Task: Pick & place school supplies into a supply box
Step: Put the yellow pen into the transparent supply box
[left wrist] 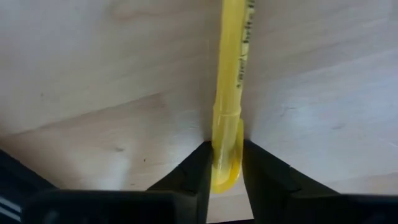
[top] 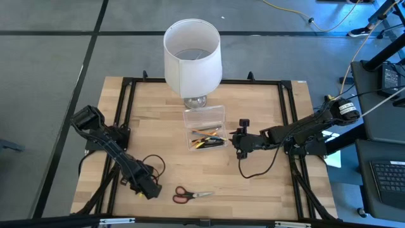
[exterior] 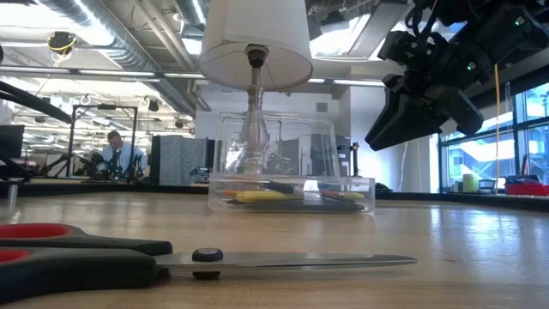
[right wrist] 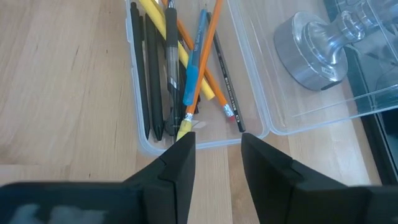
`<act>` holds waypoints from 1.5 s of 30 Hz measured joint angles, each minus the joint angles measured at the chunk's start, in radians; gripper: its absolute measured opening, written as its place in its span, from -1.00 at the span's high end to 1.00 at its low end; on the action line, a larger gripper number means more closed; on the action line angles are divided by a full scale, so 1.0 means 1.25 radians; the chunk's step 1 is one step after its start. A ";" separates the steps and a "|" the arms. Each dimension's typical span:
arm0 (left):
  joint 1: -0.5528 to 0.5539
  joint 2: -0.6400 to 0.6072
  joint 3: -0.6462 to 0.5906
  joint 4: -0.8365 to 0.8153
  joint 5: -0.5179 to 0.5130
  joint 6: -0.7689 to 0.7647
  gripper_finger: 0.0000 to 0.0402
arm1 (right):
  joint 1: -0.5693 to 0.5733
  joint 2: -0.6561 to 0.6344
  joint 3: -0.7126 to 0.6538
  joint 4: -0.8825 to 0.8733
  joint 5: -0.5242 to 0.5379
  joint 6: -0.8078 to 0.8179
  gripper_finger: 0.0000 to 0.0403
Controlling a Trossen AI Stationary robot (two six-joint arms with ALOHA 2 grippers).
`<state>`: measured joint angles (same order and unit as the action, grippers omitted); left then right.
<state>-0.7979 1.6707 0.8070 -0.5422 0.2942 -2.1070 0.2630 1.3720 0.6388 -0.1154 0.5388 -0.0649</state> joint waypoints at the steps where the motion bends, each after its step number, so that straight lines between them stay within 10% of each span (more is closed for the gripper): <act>1: 0.000 0.000 0.000 -0.001 -0.006 0.017 0.64 | 0.000 0.000 0.000 0.000 0.000 0.000 0.34; 45: 0.038 -0.040 -0.003 -0.003 -0.096 0.139 0.77 | 0.000 0.000 0.000 -0.001 0.000 -0.015 0.34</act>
<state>-0.7502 1.6202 0.8028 -0.5453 0.1739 -1.9329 0.2630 1.3720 0.6388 -0.1162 0.5392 -0.0837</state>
